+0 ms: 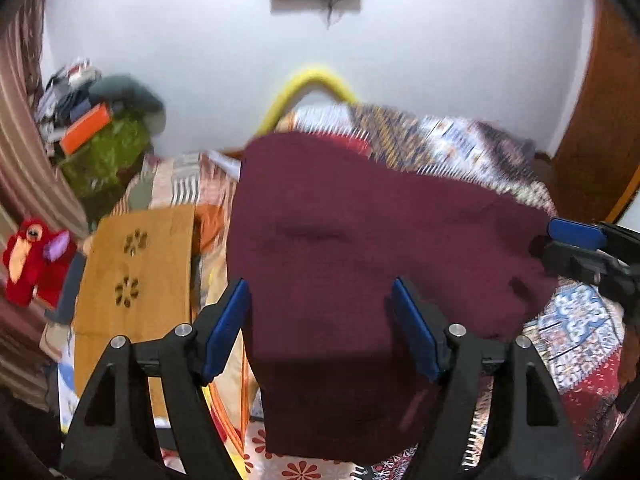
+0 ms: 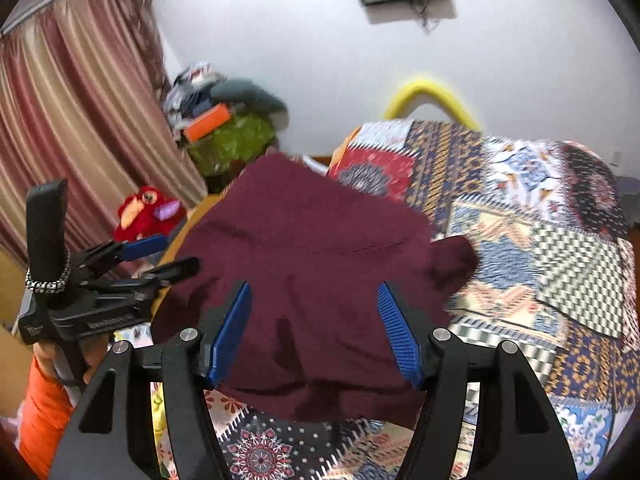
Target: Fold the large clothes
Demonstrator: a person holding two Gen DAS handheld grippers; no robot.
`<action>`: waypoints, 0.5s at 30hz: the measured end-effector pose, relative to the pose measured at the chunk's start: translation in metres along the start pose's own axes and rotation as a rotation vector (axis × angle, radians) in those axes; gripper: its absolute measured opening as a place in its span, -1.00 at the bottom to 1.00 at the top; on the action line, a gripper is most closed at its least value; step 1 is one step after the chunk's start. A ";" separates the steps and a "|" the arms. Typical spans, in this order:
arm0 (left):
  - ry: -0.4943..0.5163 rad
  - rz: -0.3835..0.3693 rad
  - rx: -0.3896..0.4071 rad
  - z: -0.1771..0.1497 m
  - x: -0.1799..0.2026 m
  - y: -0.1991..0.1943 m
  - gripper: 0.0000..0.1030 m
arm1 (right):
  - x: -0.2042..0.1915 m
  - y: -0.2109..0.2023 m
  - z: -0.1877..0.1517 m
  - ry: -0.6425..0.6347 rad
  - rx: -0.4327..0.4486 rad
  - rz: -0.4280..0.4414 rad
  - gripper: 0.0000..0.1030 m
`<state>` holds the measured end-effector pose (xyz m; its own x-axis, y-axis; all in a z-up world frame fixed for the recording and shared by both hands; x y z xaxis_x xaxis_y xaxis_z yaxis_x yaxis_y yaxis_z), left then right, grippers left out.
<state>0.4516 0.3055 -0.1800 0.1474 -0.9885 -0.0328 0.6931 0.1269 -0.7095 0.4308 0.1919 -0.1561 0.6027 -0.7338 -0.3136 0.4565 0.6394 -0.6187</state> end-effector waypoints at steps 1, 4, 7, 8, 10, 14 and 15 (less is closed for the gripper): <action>-0.012 0.013 -0.033 -0.009 -0.006 0.011 0.52 | 0.003 0.013 -0.009 0.000 -0.029 -0.013 0.19; -0.057 -0.015 -0.041 -0.024 -0.019 0.026 0.83 | 0.017 0.035 -0.037 -0.003 -0.070 -0.005 0.19; -0.101 -0.070 -0.052 -0.033 -0.022 0.035 0.94 | 0.022 0.042 -0.064 -0.090 -0.085 -0.005 0.19; -0.088 -0.061 -0.052 -0.035 -0.020 0.039 0.96 | 0.020 0.039 -0.067 -0.116 -0.084 -0.017 0.19; -0.048 -0.030 -0.032 -0.036 -0.017 0.041 0.99 | 0.020 0.038 -0.073 -0.176 -0.087 -0.054 0.19; -0.038 0.005 -0.016 -0.036 -0.016 0.036 0.99 | 0.022 0.030 -0.068 -0.172 -0.093 -0.070 0.19; -0.036 0.014 -0.016 -0.035 -0.015 0.034 0.99 | 0.024 0.025 -0.066 -0.159 -0.092 -0.078 0.19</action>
<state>0.4479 0.3217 -0.2284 0.1825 -0.9831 -0.0171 0.6796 0.1387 -0.7203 0.4137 0.1754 -0.2268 0.6667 -0.7303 -0.1492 0.4486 0.5530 -0.7021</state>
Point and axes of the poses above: each gripper's, at about its wrist camera, not at the fingertips, and y roughly the way its jaws point, x to its right, z to its top, the point moved 10 cm from there along y, roughly the way its jaws point, and after that the axes turned 6 degrees about x, right-handed, at the moved point
